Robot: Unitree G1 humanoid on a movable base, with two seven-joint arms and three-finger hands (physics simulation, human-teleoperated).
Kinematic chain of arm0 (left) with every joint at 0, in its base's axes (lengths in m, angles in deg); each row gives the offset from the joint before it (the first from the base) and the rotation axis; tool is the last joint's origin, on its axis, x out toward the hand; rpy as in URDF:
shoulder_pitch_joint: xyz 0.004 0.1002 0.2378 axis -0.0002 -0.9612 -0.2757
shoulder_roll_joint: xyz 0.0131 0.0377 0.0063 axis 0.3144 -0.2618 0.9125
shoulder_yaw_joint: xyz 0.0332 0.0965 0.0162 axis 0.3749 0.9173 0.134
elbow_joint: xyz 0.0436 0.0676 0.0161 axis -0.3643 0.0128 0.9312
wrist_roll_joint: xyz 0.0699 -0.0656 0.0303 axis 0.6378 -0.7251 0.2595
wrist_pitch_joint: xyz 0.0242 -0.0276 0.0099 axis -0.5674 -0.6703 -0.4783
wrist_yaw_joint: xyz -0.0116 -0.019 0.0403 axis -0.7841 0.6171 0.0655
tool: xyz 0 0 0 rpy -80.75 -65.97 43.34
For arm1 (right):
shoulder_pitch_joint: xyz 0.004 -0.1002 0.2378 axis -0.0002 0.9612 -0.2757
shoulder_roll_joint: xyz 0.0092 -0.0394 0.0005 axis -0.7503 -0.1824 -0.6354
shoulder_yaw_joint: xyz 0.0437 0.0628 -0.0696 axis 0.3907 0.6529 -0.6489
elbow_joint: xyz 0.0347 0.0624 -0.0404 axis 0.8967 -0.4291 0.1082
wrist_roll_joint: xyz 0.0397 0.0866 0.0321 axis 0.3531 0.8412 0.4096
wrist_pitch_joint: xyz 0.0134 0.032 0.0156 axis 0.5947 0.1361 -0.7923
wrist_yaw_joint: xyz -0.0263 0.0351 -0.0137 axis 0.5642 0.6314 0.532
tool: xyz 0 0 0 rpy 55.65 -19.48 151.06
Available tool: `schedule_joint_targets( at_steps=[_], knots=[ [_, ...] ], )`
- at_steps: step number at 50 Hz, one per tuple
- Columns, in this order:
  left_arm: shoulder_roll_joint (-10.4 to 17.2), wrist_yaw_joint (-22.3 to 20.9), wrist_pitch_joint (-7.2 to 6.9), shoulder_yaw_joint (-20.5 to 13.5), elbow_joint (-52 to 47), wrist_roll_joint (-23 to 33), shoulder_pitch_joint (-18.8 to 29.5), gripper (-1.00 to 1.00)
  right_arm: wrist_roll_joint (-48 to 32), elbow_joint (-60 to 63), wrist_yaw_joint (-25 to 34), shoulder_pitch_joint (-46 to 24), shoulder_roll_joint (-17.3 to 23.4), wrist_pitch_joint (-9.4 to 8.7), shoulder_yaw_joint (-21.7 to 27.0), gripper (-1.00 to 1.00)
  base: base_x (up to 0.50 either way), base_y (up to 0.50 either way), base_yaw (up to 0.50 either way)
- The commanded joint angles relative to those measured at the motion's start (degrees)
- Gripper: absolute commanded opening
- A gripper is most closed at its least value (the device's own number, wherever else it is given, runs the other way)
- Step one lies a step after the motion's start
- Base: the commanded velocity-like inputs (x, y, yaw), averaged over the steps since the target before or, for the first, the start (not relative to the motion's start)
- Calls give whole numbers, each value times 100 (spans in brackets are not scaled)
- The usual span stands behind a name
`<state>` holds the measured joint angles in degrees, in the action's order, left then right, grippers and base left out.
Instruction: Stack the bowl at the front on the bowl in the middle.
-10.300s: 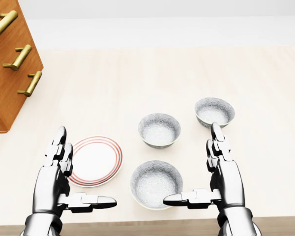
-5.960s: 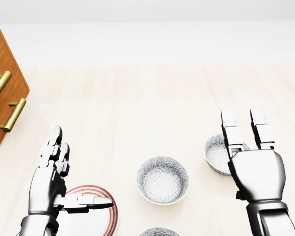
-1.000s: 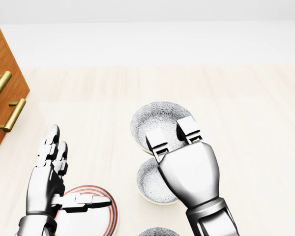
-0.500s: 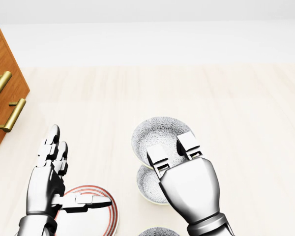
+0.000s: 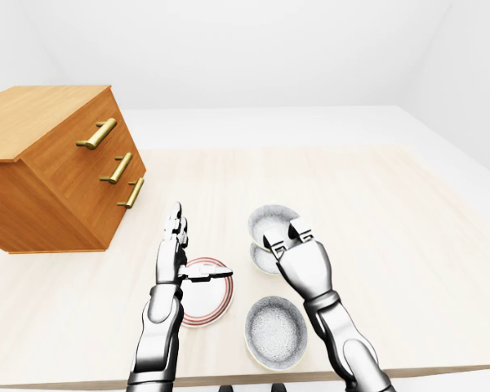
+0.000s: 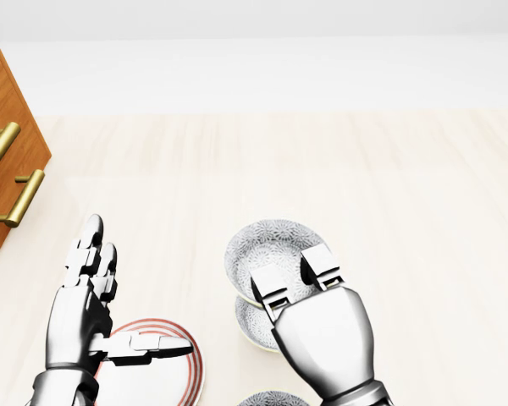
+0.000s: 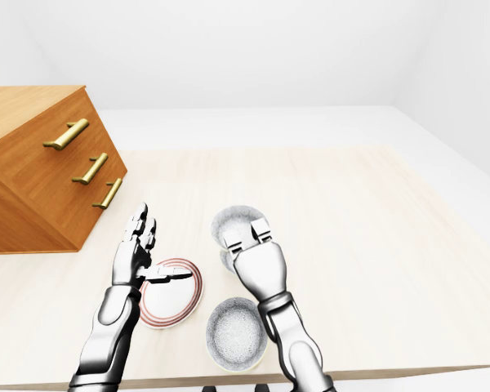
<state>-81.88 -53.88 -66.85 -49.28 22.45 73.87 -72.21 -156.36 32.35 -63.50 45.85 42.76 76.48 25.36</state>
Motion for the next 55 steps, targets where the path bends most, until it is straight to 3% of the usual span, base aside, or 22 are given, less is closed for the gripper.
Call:
schedule_joint_targets(
  at_steps=[1, 18, 24, 39, 55],
  knots=[
    [-2, 4, -11, 6, -16, 3, -3, 100, 218, -82, -139, 67, 11, 0, -4, -100, 0, 0, 0],
    [4, -10, 55, -7, 54, -5, 10, 100, 222, -218, -255, 135, 51, 0, -9, -100, 0, 0, 0],
    [-4, 1, -37, 11, -68, 4, -19, 100, 198, -359, -299, 124, 54, 0, -32, -100, 0, 0, 0],
    [-4, 3, -62, 10, -99, 6, -23, 100, 133, -428, -288, 145, 65, 0, -104, -100, 0, 0, 0],
    [4, 2, 42, -14, 50, -11, 20, 100, 122, -822, -386, 57, 60, 0, -95, -100, 0, 0, 0]
  ],
)
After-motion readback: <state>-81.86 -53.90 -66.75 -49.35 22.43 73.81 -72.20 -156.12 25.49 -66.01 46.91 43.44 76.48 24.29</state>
